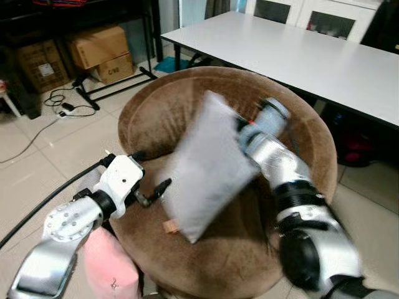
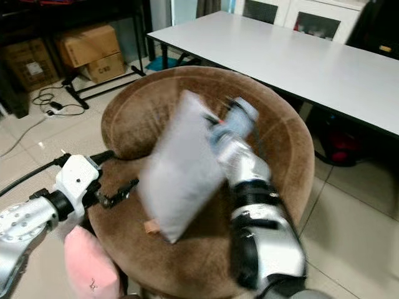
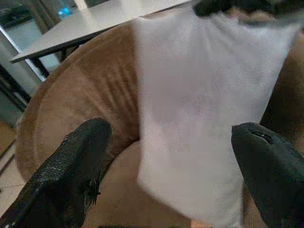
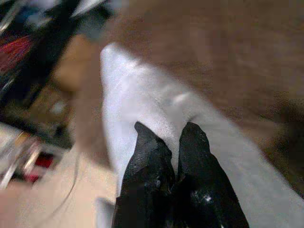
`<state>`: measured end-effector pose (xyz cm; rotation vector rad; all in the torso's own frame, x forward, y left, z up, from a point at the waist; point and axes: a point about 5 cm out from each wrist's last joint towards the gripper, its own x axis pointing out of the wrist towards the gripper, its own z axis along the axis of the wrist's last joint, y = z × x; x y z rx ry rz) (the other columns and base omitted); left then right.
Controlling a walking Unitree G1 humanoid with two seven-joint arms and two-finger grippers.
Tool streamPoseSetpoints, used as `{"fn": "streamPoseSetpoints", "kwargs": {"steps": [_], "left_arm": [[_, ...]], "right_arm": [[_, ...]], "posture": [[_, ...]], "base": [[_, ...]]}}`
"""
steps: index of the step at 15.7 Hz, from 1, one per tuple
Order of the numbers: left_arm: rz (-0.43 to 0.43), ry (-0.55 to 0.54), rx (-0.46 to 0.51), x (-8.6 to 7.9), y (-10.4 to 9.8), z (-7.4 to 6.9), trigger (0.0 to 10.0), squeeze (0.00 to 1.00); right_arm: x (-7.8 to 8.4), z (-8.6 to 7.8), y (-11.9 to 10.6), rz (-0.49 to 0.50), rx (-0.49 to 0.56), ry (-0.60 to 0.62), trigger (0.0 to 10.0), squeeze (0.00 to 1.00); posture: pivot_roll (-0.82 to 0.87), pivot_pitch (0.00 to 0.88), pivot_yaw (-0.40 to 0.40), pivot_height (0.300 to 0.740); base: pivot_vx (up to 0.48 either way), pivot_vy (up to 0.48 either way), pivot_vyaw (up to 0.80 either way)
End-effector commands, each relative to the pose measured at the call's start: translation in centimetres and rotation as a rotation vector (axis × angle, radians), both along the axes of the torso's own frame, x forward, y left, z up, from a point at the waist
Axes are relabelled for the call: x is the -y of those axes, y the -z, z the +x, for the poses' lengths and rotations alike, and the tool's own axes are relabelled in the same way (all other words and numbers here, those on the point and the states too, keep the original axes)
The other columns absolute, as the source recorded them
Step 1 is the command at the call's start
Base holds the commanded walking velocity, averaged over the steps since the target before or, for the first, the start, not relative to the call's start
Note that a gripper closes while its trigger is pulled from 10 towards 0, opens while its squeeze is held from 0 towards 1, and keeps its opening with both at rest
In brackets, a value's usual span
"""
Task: Move the pillow to the sofa from floor
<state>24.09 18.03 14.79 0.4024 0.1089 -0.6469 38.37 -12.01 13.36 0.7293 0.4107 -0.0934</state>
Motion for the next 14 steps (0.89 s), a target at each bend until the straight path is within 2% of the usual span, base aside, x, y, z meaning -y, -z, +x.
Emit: {"fn": "streamPoseSetpoints", "kwargs": {"steps": [1,3,4,5,7,10,12,14], "left_arm": [[-0.027,0.032,-0.008,-0.1,-0.6,-0.2,10.0,0.0],[-0.053,0.074,-0.042,-0.5,-1.0,-0.3,10.0,0.0],[-0.054,0.08,-0.054,-0.6,-1.0,-0.3,10.0,0.0],[-0.058,0.086,-0.094,-1.1,-0.9,-0.4,10.0,0.0],[-0.016,0.103,-0.165,-2.0,-0.5,-0.9,10.0,0.0],[-0.035,0.097,-0.152,-2.3,-1.1,-0.9,10.0,0.0],[-0.05,0.104,-0.152,-2.1,-1.4,-0.9,10.0,0.0],[-0.048,0.104,-0.151,-2.1,-1.4,-1.0,10.0,0.0]], "right_arm": [[2.1,0.6,-0.8,0.039,0.033,0.115,10.0,0.0],[5.9,0.0,0.9,-0.022,-0.033,0.263,10.0,0.0],[6.5,-0.1,1.3,-0.042,-0.048,0.286,10.0,0.0],[8.0,-0.5,1.8,-0.089,-0.071,0.334,10.0,0.0],[9.9,-1.0,2.2,-0.205,-0.098,0.433,10.0,0.0],[10.1,-0.3,0.9,-0.208,-0.024,0.429,10.0,0.0],[10.0,-0.1,0.5,-0.221,-0.019,0.427,10.0,0.0],[9.3,0.2,0.4,-0.233,0.007,0.382,10.0,0.0]], "posture": [[0.0,0.0,-0.032,0.74],[0.0,0.0,-0.029,0.74],[0.0,0.0,-0.025,0.74],[0.0,0.0,-0.025,0.74],[-0.01,0.0,-0.021,0.74],[-0.01,0.0,-0.019,0.74],[0.0,0.0,-0.025,0.74],[0.0,0.0,-0.029,0.74]], "base": [[0.0,0.0,0.0],[0.0,0.0,0.0],[0.0,0.0,0.0],[0.0,0.0,0.0],[0.0,0.0,0.0],[0.0,0.0,0.0],[0.0,0.0,0.0],[0.0,0.0,0.0]]}}
